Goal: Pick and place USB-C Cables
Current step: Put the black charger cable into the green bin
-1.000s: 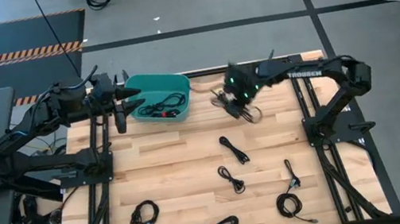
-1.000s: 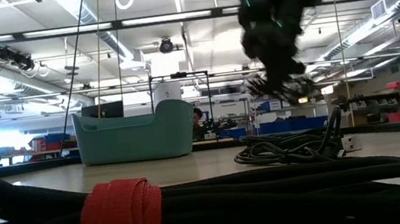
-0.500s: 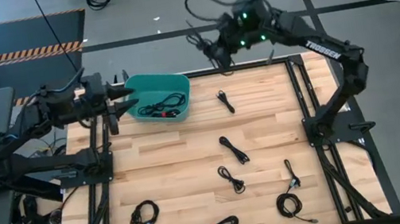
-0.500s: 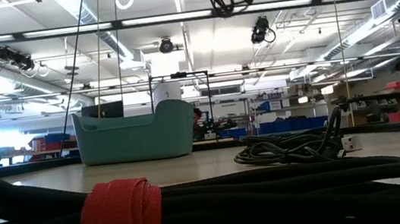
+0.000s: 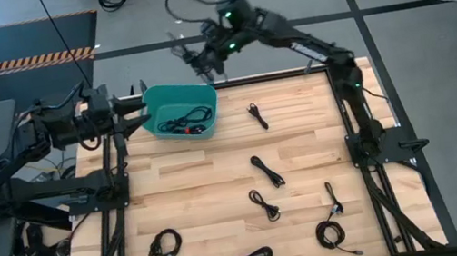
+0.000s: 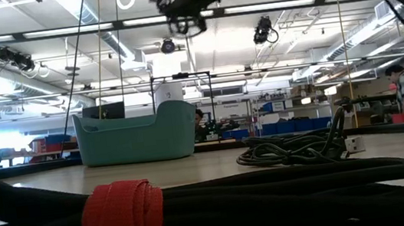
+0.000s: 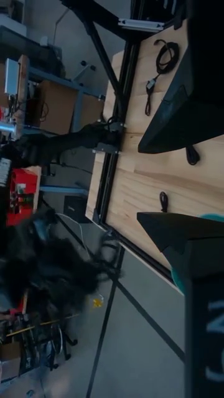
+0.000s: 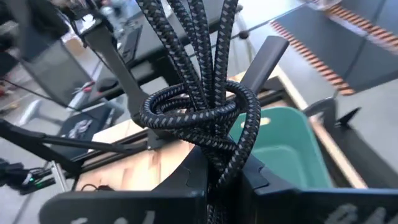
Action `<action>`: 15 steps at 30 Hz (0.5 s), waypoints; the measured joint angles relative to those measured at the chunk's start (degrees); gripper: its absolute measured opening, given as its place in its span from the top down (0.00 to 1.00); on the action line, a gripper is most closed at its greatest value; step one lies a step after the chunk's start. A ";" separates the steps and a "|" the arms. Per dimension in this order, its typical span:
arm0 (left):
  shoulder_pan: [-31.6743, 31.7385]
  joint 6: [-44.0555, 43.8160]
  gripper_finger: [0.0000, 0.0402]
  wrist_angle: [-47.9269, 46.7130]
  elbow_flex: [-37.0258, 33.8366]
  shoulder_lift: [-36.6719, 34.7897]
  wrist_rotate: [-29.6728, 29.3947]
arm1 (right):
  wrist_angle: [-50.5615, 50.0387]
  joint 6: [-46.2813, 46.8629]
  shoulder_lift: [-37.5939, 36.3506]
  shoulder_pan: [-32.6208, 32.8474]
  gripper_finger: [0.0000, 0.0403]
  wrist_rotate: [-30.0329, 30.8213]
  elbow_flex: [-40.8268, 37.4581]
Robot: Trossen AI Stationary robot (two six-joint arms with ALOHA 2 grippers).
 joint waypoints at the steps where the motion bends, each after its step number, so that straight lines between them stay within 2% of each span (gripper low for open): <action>1: 0.00 0.00 0.57 -0.19 0.00 0.04 0.00 | 1.79 0.98 0.98 0.21 0.92 -1.14 -0.89; 15: 0.02 -0.02 0.57 -0.61 0.00 0.13 0.00 | 4.19 -0.10 16.81 5.20 0.92 -2.91 -1.13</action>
